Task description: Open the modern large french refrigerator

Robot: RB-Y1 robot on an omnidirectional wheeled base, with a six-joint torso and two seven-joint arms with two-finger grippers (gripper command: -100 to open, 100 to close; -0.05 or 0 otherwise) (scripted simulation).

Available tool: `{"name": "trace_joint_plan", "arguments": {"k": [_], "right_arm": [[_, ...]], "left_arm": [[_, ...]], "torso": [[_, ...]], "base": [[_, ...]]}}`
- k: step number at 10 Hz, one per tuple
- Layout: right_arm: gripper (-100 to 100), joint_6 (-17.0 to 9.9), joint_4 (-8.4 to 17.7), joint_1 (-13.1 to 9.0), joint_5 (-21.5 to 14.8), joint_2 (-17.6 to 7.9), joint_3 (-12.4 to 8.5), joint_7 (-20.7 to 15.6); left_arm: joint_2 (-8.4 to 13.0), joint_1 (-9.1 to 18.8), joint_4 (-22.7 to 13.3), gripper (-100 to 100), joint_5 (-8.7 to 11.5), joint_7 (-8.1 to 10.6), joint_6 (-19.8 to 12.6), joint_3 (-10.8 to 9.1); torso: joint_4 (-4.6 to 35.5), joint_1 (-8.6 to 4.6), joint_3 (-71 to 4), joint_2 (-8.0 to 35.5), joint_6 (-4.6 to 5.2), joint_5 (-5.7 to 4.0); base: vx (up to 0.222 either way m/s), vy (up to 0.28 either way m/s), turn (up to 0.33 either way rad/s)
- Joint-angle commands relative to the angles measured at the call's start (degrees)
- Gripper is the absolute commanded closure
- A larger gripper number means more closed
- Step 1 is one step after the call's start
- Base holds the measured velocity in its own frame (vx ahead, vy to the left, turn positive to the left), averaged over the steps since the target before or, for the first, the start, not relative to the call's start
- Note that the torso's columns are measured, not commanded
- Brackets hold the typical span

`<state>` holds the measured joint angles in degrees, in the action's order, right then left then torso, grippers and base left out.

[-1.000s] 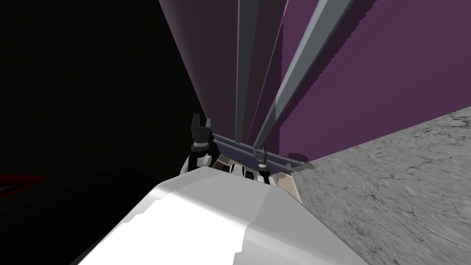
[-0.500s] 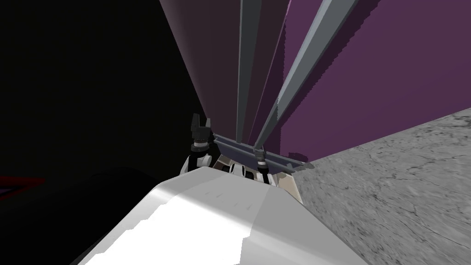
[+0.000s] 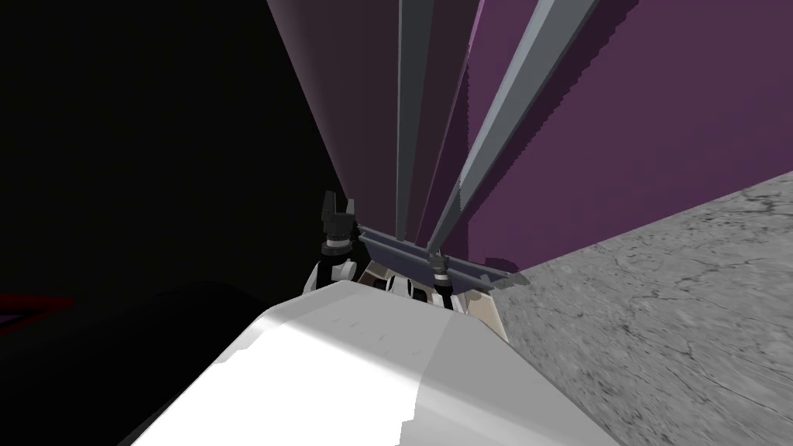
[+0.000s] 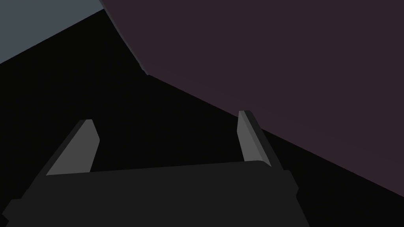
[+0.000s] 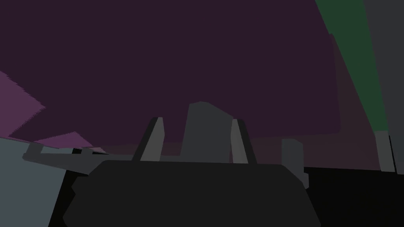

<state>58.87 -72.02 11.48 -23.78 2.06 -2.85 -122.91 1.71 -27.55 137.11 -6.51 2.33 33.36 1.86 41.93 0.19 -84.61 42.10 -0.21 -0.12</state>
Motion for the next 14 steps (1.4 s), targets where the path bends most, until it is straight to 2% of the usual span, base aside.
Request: {"name": "trace_joint_plan", "arguments": {"k": [1,3,9,10,11,14], "right_arm": [[100,0.21,0.16,-0.75,-0.91,-1.41,1.47,2.25],[100,0.12,0.26,-1.69,-1.82,-2.82,2.91,4.58],[100,-0.15,0.59,-4.52,-4.55,-7.05,7.25,11.60],[100,-0.34,1.32,-4.25,-4.03,-6.91,6.21,10.72],[100,0.87,1.38,-4.56,-4.77,-8.05,7.92,12.52],[100,2.73,1.21,-5.22,-5.75,-9.56,10.35,14.89]], "left_arm": [[0.00,0.00,0.00,0,0.00,0.00,0.00,0.00],[0.01,0.02,-0.01,0,0.00,0.00,-0.01,-0.01],[0.00,0.01,-0.01,0,0.00,0.00,0.00,0.00],[0.01,0.01,-0.01,0,0.00,0.00,0.00,0.00],[0.00,0.01,-0.01,0,0.00,0.00,0.00,0.00],[0.01,0.01,-0.01,0,0.00,0.00,-0.01,-0.01]], "torso": [[0.18,0.05,-0.08,-0.07,0.06,0.12],[0.46,-0.26,0.38,0.75,0.10,0.06],[0.66,0.26,0.09,0.37,0.00,0.29],[0.59,0.32,0.22,0.57,-0.08,0.25],[0.56,0.39,0.09,0.27,0.06,0.29],[0.61,-0.06,0.26,0.60,0.12,0.17]], "base": [[-0.117,-0.124,0.128],[-0.205,-0.177,0.147],[-0.188,-0.127,0.097],[-0.093,-0.066,0.017],[-0.138,-0.174,0.141],[-0.146,-0.232,0.149]]}}
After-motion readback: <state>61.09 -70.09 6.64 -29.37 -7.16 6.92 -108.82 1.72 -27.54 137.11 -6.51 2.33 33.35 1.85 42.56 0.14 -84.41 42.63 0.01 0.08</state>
